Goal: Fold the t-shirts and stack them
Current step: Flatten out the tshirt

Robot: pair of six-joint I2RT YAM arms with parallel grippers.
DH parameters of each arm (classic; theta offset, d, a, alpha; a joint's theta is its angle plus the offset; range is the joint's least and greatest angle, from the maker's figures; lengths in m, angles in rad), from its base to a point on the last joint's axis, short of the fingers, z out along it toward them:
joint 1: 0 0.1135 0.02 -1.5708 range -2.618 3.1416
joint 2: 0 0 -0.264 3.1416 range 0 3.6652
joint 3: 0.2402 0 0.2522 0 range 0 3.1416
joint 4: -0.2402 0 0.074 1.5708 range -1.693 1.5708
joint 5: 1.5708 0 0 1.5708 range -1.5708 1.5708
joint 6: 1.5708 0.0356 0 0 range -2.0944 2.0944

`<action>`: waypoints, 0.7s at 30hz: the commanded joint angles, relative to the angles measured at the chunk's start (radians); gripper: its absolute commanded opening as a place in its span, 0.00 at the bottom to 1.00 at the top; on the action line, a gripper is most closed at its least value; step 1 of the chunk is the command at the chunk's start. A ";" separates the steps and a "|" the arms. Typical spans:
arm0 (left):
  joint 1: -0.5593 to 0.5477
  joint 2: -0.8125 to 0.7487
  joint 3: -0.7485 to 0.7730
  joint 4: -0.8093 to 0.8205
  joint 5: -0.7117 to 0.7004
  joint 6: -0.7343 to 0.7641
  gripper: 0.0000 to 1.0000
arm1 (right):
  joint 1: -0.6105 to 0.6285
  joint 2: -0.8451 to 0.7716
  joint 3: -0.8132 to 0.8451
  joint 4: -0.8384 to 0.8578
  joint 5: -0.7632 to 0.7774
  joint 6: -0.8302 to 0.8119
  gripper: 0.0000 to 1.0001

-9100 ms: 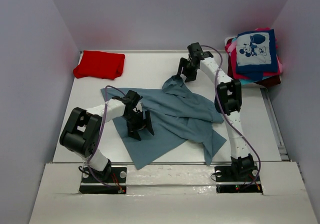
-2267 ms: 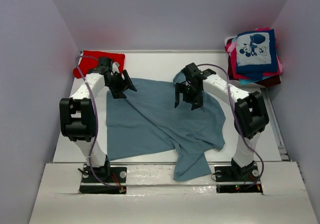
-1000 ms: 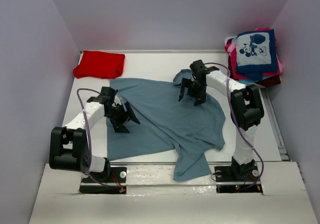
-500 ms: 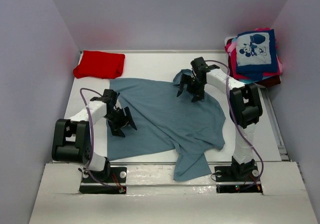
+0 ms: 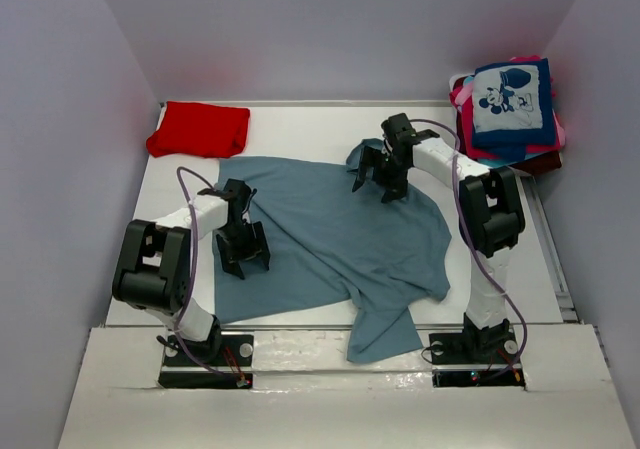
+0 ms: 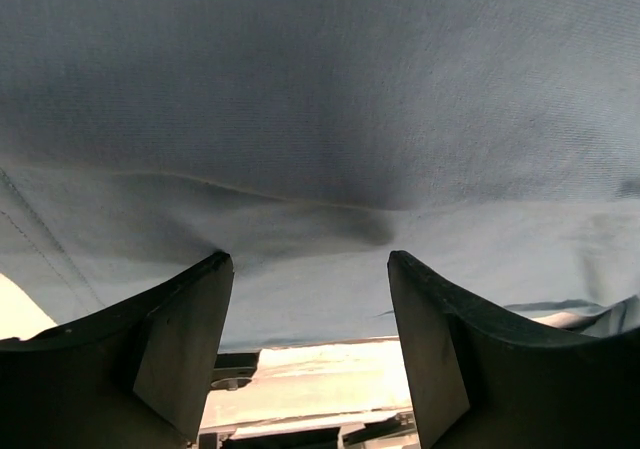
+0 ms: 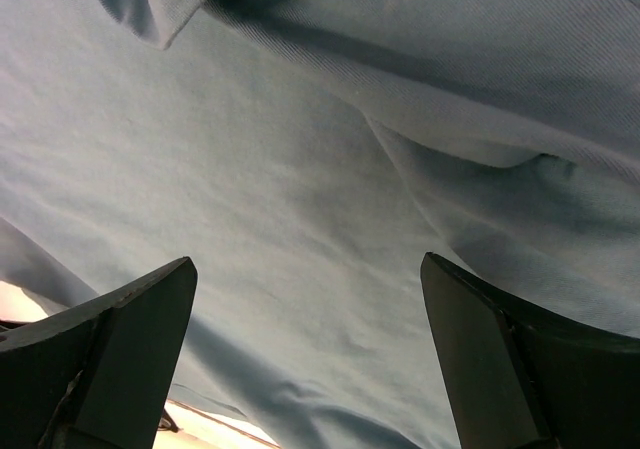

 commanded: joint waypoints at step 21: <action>-0.042 -0.032 -0.063 -0.184 -0.148 -0.046 0.77 | -0.123 0.294 0.455 -0.083 -0.009 -0.049 1.00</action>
